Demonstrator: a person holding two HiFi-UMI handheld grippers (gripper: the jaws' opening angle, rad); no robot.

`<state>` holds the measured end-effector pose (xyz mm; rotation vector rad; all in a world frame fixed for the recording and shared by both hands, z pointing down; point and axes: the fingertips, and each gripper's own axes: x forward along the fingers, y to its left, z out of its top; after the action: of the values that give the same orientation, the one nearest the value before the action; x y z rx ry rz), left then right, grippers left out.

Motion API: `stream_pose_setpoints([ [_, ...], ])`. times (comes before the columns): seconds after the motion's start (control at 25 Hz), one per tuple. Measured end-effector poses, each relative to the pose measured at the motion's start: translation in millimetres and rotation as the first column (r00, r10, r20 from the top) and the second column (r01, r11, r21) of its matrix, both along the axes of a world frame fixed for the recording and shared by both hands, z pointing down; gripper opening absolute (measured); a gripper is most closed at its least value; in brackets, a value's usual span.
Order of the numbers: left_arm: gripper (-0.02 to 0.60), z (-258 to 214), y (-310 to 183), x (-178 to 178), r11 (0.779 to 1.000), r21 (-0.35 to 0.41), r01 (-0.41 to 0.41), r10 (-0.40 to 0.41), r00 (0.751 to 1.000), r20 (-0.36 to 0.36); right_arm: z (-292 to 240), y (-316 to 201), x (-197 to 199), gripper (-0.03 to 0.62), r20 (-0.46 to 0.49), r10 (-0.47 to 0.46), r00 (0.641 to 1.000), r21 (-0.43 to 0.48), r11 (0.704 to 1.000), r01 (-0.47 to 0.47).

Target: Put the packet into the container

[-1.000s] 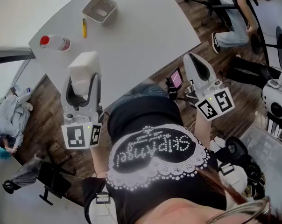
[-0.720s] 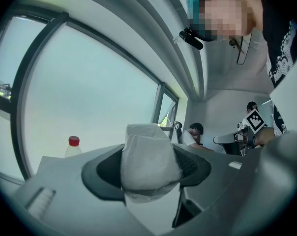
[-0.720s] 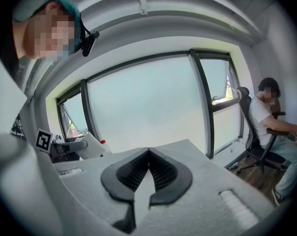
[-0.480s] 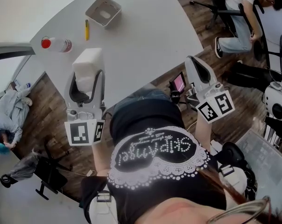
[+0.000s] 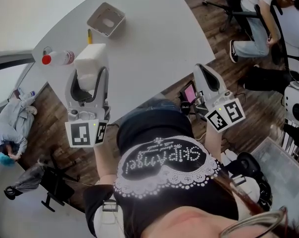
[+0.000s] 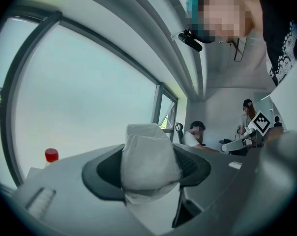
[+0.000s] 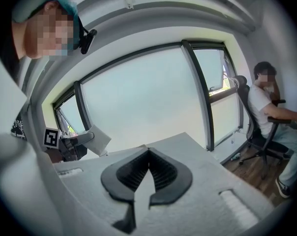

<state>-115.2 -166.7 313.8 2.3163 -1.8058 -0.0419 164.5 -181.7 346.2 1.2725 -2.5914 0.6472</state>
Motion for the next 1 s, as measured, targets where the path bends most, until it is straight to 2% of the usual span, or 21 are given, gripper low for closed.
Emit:
stream_pose_setpoints([
  [0.4,0.281,-1.8,-52.5,7.1,0.998,0.046,-0.047,0.047,0.999,-0.009,8.0,-6.9,10.2,-0.005,-0.002,0.022,1.0,-0.03,0.999,-0.022],
  [0.72,0.281,3.4,-82.3,-2.9,0.998,0.059,-0.022,0.023,1.0,-0.006,10.1,-10.4,7.3,-0.005,0.003,0.008,1.0,-0.042,0.999,-0.008],
  [1.0,0.281,17.7,-110.5,-3.4,0.998,0.053,-0.041,0.041,0.999,0.004,16.0,-14.8,8.9,-0.005,-0.003,0.011,1.0,-0.059,0.998,-0.011],
])
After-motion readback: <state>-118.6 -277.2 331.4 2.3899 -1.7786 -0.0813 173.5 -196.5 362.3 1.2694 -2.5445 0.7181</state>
